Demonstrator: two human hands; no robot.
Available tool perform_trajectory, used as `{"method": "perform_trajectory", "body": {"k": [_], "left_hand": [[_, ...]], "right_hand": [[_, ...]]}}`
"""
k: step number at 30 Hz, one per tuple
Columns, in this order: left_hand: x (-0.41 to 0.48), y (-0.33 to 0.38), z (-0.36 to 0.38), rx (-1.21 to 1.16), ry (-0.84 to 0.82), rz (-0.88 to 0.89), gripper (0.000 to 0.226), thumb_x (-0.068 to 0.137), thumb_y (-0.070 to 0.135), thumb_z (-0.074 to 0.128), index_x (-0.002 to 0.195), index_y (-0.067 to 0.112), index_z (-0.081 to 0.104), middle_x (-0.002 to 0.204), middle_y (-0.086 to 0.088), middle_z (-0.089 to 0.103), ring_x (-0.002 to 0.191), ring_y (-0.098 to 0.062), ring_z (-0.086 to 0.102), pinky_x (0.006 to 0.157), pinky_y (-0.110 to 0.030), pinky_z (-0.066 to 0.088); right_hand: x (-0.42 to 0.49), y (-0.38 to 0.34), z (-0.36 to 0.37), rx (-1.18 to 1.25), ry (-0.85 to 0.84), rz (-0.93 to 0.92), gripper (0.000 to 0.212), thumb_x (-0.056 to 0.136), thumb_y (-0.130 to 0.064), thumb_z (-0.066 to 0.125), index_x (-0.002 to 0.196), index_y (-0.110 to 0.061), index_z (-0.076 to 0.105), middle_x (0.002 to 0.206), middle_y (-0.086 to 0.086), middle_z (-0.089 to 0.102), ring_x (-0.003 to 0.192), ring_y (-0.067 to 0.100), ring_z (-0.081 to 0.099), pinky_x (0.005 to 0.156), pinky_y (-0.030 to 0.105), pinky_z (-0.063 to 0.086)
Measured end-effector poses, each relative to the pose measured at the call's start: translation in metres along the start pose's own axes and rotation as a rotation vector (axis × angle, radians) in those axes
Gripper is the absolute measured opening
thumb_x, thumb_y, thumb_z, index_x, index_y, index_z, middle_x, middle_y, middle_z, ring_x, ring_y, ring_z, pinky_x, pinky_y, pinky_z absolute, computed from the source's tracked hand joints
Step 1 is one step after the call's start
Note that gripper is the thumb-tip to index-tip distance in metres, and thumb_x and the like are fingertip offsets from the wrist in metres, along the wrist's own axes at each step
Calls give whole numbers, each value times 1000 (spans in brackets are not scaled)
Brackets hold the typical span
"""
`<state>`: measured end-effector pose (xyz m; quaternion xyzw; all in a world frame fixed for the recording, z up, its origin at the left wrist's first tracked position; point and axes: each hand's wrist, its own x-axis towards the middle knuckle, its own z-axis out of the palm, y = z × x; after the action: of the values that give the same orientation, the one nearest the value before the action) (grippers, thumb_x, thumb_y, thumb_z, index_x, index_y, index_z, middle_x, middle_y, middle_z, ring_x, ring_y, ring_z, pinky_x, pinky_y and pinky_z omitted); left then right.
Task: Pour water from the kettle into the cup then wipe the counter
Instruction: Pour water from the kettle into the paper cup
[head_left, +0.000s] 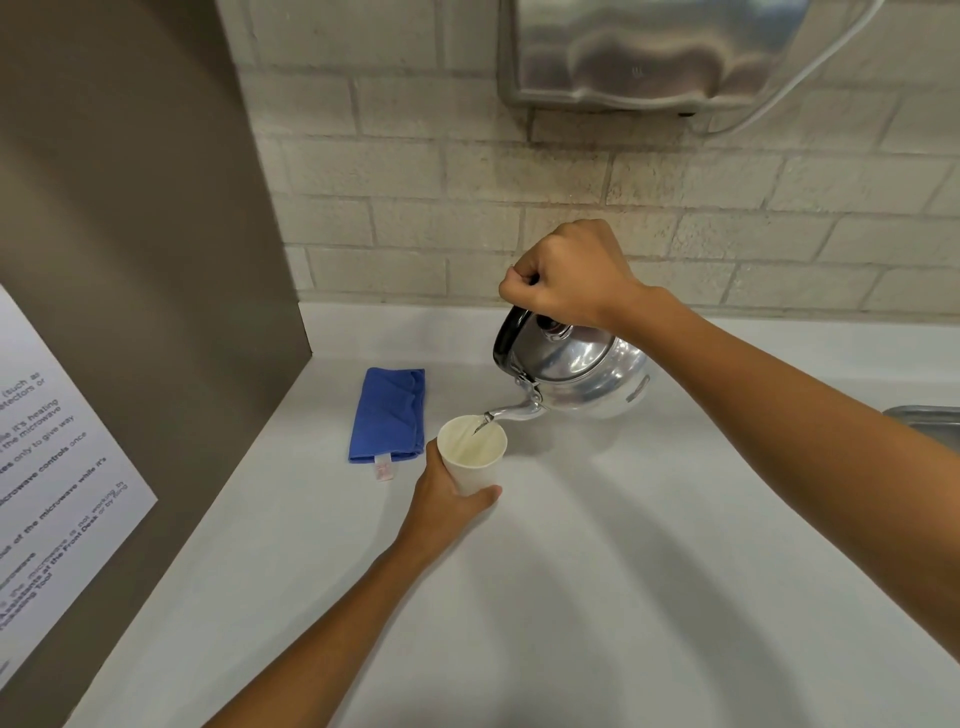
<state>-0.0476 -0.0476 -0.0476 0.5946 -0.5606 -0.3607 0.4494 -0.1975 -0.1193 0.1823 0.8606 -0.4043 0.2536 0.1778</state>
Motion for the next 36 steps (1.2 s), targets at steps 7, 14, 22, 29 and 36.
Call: {"method": "perform_trajectory", "body": {"k": [7, 14, 22, 29, 36], "left_hand": [[0, -1, 0, 2, 4, 0, 82, 65, 23, 81, 127, 21, 27, 117, 6, 43, 103, -14, 45, 75, -17, 37], [1, -2, 0, 3, 3, 5, 82, 65, 22, 81, 127, 20, 27, 116, 6, 43, 102, -13, 45, 76, -17, 37], [0, -1, 0, 0, 2, 11, 81, 66, 22, 81, 127, 20, 27, 117, 5, 43, 103, -14, 45, 81, -24, 38], [0, -1, 0, -11, 1, 6, 82, 66, 20, 80, 127, 20, 26, 116, 5, 43, 103, -15, 45, 81, -25, 38], [1, -1, 1, -6, 5, -3, 83, 66, 21, 81, 128, 20, 26, 115, 6, 43, 102, -14, 44, 79, -22, 38]], "right_hand": [[3, -3, -1, -12, -10, -53, 34, 71, -21, 44, 41, -15, 28, 40, 4, 25, 44, 19, 19, 46, 23, 14], [5, -3, -3, -42, -32, -77, 35, 71, -20, 46, 41, -14, 30, 38, 0, 20, 42, 17, 17, 46, 22, 13], [5, -4, -5, -43, -17, -90, 32, 70, -21, 44, 41, -13, 34, 38, 1, 24, 42, 17, 18, 46, 21, 14], [4, -6, -8, -71, -26, -105, 31, 69, -22, 42, 41, -13, 31, 39, 2, 22, 43, 20, 18, 47, 22, 12], [5, -7, -12, -103, -53, -101, 33, 72, -19, 48, 43, -12, 33, 42, 7, 28, 45, 21, 20, 47, 23, 12]]}}
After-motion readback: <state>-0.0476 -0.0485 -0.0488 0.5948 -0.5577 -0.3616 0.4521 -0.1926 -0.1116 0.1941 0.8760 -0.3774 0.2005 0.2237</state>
